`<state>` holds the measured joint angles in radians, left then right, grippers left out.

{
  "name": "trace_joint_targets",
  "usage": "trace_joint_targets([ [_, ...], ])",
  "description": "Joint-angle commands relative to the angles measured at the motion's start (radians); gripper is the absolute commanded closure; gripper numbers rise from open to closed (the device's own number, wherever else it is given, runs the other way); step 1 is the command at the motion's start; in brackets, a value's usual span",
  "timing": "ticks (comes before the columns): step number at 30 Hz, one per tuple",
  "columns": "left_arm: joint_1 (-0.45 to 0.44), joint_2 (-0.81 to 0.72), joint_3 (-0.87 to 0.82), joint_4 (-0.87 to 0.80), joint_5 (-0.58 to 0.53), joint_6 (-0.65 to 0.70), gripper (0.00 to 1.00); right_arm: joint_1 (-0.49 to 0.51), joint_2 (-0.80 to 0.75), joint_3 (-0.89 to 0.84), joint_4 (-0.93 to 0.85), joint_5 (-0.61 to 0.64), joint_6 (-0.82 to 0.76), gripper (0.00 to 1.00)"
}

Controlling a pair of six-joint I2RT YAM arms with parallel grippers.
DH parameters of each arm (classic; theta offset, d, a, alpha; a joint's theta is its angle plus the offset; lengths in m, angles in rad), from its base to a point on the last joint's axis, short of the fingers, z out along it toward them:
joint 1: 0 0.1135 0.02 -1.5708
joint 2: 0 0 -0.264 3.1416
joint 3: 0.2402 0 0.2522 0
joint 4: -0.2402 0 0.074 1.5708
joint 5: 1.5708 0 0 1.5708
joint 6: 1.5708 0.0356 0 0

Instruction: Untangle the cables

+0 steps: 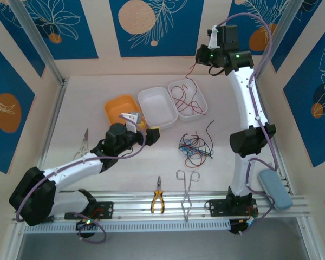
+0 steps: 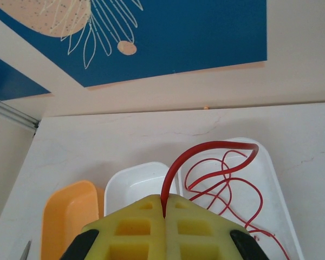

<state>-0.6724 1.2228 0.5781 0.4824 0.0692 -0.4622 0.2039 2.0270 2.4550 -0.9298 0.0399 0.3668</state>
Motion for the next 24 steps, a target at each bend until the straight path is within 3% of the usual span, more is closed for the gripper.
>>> trace_joint_targets([
  [1,0.010,0.019,0.002,0.033,0.007,-0.006,0.00,0.010,0.036,0.032,0.004,-0.037,-0.015,1.00],
  [15,0.011,0.030,-0.009,0.037,0.007,-0.015,0.00,-0.001,0.216,0.254,0.044,-0.107,0.042,1.00],
  [24,0.010,0.054,-0.005,0.059,0.022,-0.022,0.00,0.007,0.224,0.193,0.063,-0.120,0.050,1.00],
])
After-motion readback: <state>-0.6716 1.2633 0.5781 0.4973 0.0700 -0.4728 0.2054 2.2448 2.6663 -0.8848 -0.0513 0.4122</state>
